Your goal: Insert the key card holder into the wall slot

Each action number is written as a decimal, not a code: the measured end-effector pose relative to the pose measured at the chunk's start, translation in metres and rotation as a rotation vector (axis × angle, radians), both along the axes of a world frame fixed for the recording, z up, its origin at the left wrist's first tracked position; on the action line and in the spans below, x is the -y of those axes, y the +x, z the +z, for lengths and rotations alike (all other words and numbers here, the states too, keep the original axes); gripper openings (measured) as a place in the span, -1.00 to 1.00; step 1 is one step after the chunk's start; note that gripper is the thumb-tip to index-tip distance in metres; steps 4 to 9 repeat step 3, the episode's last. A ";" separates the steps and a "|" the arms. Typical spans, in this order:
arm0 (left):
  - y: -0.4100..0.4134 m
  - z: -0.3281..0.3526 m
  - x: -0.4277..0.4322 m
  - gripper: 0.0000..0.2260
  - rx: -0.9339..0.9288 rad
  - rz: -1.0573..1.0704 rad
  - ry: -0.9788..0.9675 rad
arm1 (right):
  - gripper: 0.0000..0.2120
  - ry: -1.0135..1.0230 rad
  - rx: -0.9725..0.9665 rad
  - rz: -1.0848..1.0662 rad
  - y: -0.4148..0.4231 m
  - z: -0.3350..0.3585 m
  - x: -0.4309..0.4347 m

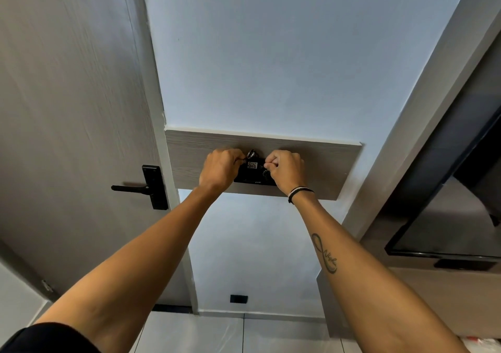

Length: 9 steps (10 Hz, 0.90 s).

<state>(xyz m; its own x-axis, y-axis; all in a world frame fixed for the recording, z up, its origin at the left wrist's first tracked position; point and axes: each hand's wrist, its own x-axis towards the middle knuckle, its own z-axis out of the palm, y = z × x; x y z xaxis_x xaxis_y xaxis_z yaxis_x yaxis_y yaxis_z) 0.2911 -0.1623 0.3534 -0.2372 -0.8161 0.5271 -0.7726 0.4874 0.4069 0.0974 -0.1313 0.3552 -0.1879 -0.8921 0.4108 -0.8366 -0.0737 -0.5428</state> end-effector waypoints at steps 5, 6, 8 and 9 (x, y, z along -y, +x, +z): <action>0.020 -0.013 -0.006 -0.77 0.226 0.112 -0.295 | -0.93 -0.294 -0.327 -0.199 -0.023 -0.006 -0.017; 0.020 -0.013 -0.006 -0.77 0.226 0.112 -0.295 | -0.93 -0.294 -0.327 -0.199 -0.023 -0.006 -0.017; 0.020 -0.013 -0.006 -0.77 0.226 0.112 -0.295 | -0.93 -0.294 -0.327 -0.199 -0.023 -0.006 -0.017; 0.020 -0.013 -0.006 -0.77 0.226 0.112 -0.295 | -0.93 -0.294 -0.327 -0.199 -0.023 -0.006 -0.017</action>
